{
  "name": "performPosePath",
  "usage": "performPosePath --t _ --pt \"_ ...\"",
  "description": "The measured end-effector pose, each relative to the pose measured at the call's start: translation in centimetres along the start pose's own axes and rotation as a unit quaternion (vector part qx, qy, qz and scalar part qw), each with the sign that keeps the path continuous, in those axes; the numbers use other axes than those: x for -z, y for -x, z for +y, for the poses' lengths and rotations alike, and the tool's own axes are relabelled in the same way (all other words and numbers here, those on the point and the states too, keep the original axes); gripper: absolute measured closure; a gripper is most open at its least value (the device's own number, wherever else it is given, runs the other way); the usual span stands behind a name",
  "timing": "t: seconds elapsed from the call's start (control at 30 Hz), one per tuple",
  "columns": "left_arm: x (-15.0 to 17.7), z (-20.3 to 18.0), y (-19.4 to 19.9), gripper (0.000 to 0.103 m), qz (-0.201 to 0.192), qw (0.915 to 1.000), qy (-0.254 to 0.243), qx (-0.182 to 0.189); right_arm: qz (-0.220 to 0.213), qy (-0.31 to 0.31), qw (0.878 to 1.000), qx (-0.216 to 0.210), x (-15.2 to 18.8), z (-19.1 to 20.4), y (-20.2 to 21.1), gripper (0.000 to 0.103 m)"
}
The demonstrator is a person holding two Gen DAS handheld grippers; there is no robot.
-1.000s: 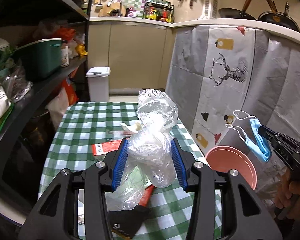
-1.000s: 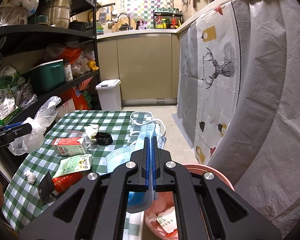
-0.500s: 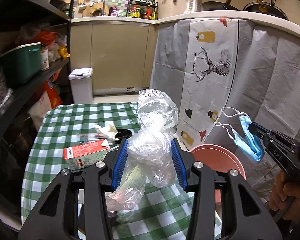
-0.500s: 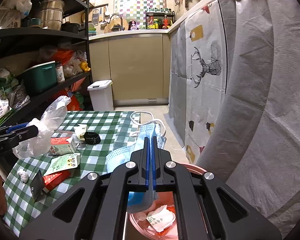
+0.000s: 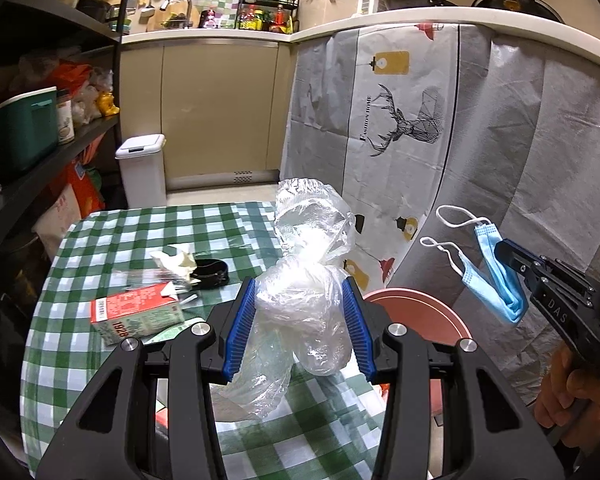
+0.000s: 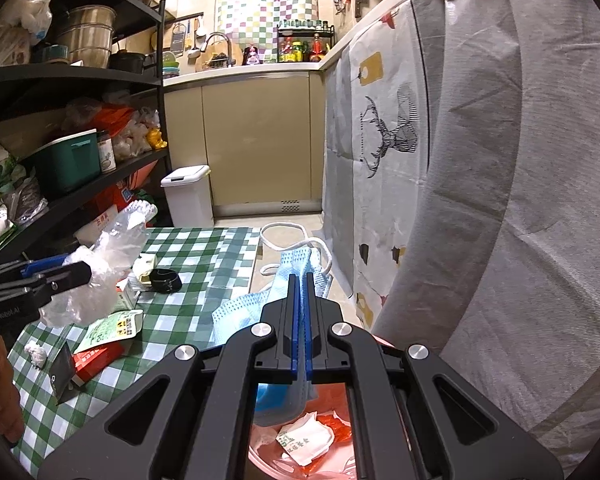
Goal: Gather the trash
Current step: 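Lift the clear plastic bag with the left tool while the right tool carries the mask over the bin, then open the left tool over the pink bin while the right tool drops the blue mask into it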
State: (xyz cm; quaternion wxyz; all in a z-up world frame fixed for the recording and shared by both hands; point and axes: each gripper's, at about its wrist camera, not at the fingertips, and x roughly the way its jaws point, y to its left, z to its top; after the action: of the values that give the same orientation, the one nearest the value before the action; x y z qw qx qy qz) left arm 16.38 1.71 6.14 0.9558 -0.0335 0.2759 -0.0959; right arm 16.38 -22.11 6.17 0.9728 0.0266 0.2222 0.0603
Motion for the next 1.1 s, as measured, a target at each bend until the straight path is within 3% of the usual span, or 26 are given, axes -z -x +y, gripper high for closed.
performPosePath --t 1.1 --pt "1.1 -7.9 -4.9 0.060 0.032 0.9973 -0.038 0.053 0.017 -0.027 0.998 0.047 0.4 -4.8 -0.5 0.100"
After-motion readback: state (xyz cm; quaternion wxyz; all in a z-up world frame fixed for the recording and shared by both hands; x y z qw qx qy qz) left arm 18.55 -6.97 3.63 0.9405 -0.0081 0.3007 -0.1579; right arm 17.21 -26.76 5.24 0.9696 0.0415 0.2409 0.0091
